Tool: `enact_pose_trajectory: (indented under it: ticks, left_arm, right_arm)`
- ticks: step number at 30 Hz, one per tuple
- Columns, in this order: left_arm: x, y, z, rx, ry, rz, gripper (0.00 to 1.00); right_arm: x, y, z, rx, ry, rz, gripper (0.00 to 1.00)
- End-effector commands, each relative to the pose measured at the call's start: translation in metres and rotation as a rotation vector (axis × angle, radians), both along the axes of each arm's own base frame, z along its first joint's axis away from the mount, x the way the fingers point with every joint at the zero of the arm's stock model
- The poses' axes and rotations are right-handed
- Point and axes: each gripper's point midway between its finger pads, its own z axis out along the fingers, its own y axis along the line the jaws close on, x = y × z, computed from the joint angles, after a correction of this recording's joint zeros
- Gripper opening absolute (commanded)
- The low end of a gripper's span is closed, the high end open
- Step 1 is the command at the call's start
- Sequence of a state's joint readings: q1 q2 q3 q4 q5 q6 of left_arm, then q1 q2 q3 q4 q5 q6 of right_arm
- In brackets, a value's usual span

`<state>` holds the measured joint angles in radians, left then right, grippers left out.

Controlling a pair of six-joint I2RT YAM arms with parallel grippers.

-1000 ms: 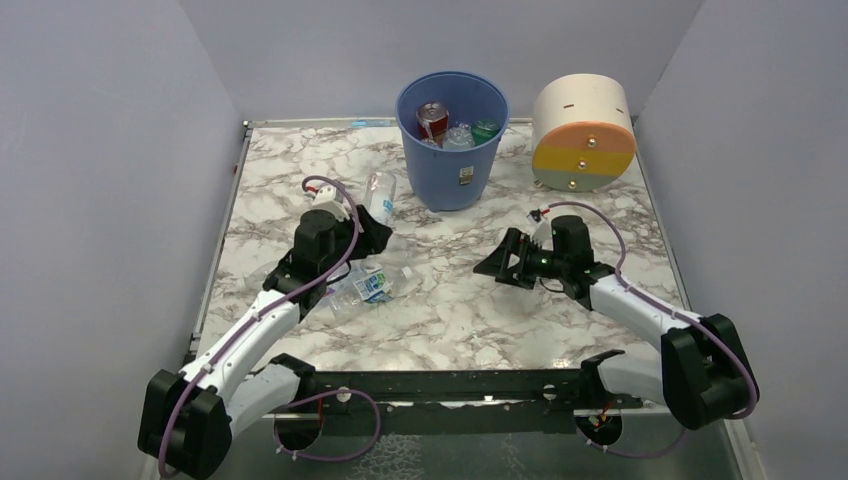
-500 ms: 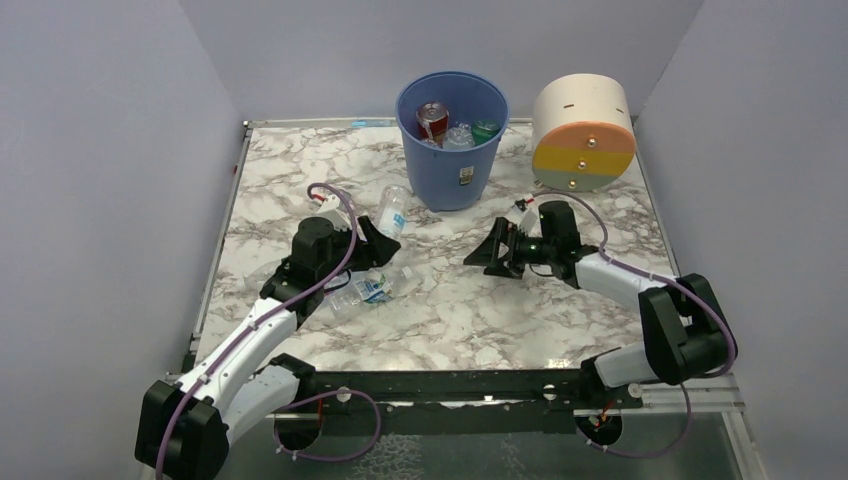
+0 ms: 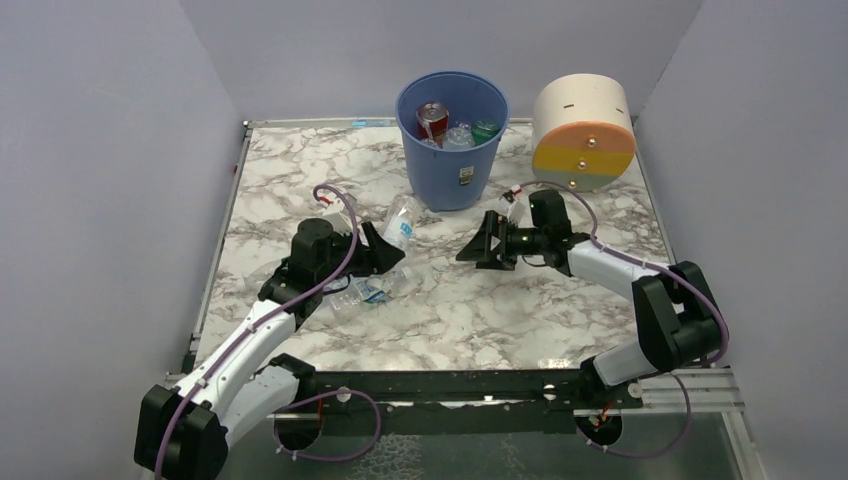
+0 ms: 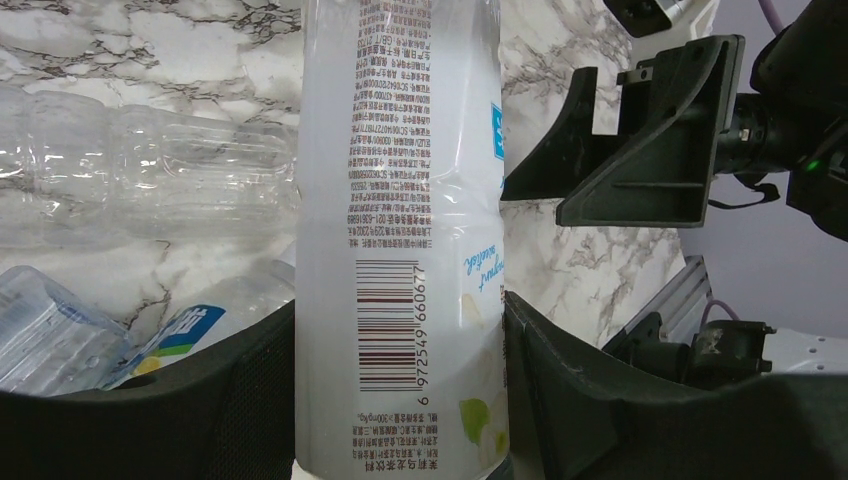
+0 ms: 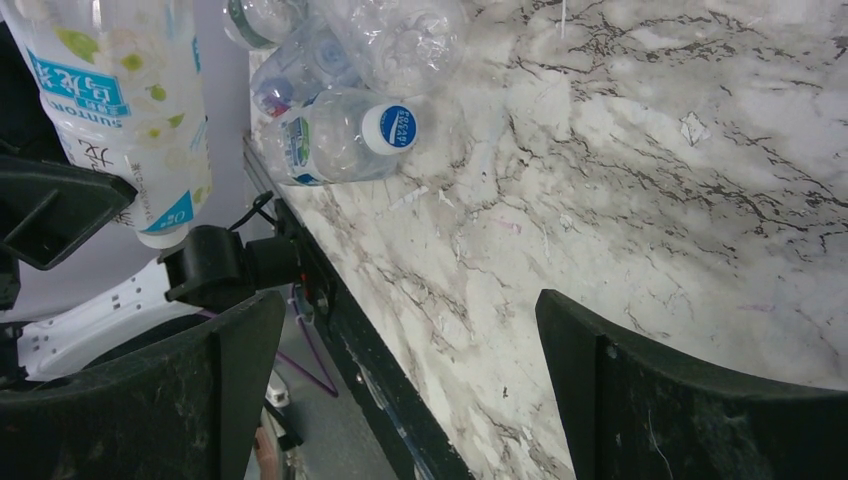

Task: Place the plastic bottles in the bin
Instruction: Pick up the plastic bottle at the center of the board.

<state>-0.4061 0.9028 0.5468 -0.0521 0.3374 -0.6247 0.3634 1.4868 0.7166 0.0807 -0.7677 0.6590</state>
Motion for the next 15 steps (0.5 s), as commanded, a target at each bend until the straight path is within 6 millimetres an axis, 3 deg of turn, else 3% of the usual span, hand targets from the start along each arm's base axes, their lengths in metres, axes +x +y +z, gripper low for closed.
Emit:
enact_pose_trajectory:
  ticks: [1, 6, 15]
  left_arm:
    - [-0.01, -0.003, 0.006, -0.019, -0.012, -0.044, 0.61]
    - [-0.014, -0.001, 0.002, -0.004, -0.001, -0.05, 0.61]
    - [-0.018, -0.001, 0.001, 0.016, -0.003, -0.075, 0.62]
  right_arm:
    - [0.008, 0.002, 0.007, -0.027, -0.008, 0.007, 1.0]
    - [0.013, -0.004, 0.029, -0.082, -0.066, 0.004, 1.0]
    - [-0.011, -0.003, 0.047, 0.015, -0.082, 0.032, 0.99]
